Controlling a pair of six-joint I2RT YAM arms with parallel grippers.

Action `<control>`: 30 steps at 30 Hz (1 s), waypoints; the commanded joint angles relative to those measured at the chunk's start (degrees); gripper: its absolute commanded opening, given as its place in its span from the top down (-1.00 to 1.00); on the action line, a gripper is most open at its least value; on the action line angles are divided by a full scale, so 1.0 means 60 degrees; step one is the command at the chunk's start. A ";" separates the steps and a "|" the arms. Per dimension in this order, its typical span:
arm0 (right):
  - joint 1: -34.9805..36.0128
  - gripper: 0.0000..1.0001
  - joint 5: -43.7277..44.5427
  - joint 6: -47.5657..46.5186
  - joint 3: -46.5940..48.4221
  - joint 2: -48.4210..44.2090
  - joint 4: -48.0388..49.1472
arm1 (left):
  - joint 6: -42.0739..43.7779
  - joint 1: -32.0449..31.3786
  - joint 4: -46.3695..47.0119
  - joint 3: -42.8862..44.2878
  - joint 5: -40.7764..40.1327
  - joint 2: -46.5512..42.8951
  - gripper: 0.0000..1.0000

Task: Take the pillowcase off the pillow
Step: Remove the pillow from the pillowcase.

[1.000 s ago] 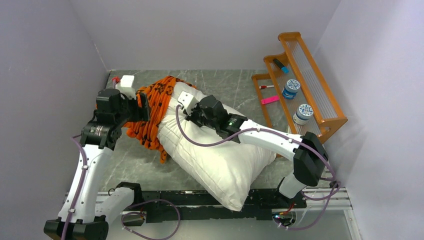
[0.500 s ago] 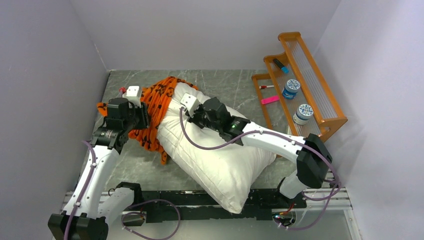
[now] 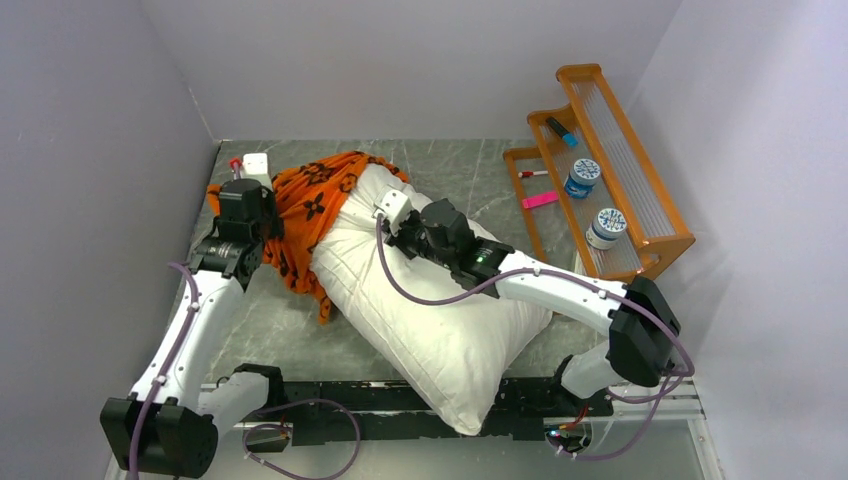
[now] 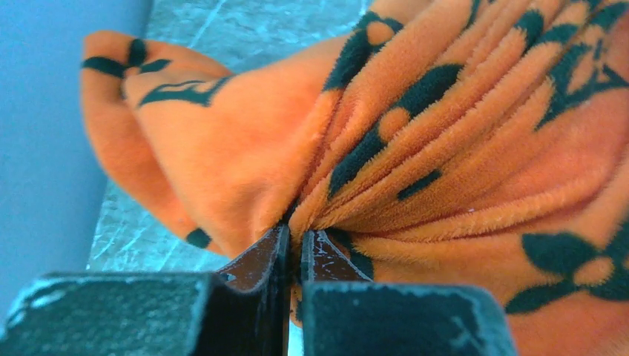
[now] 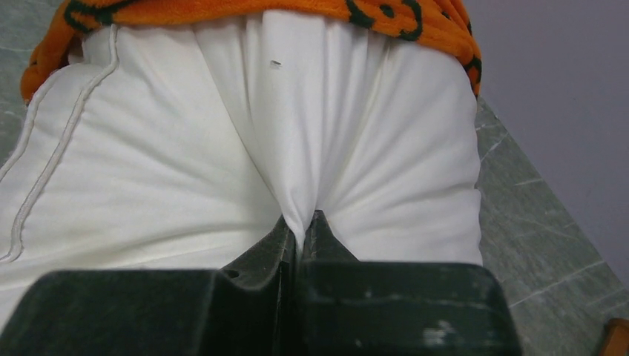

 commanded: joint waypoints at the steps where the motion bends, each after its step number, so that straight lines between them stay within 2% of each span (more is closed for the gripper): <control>1: -0.0415 1.00 0.1065 0.0024 -0.0563 -0.0642 -0.2242 | 0.0404 0.0946 0.1840 0.0564 -0.2519 0.0390 0.90; 5: -0.0412 1.00 0.1060 -0.0007 -0.0577 -0.0725 -0.2231 | 0.0098 0.1808 0.2894 0.0506 -0.2261 0.0753 0.90; 12: -0.0391 1.00 0.0940 -0.0048 -0.0561 -0.0704 -0.2207 | 0.0116 0.2438 0.3243 0.1079 -0.2225 0.1805 0.85; 17: -0.0343 1.00 0.0872 -0.0096 -0.0482 -0.0715 -0.2254 | -0.0146 0.2467 0.2991 0.1124 -0.0558 0.1599 0.27; 21: -0.0314 1.00 0.0858 -0.0112 -0.0491 -0.0737 -0.2264 | -0.0214 0.2454 0.2104 0.1281 0.0813 0.1027 -0.19; 26: -0.0285 1.00 0.0827 -0.0140 -0.0467 -0.0702 -0.2269 | -0.0084 0.2129 0.0793 0.1446 0.1686 0.0323 -0.53; 30: -0.0265 1.00 0.0821 -0.0142 -0.0478 -0.0696 -0.2258 | 0.0061 0.1517 -0.0088 0.1399 0.1902 -0.0268 -0.67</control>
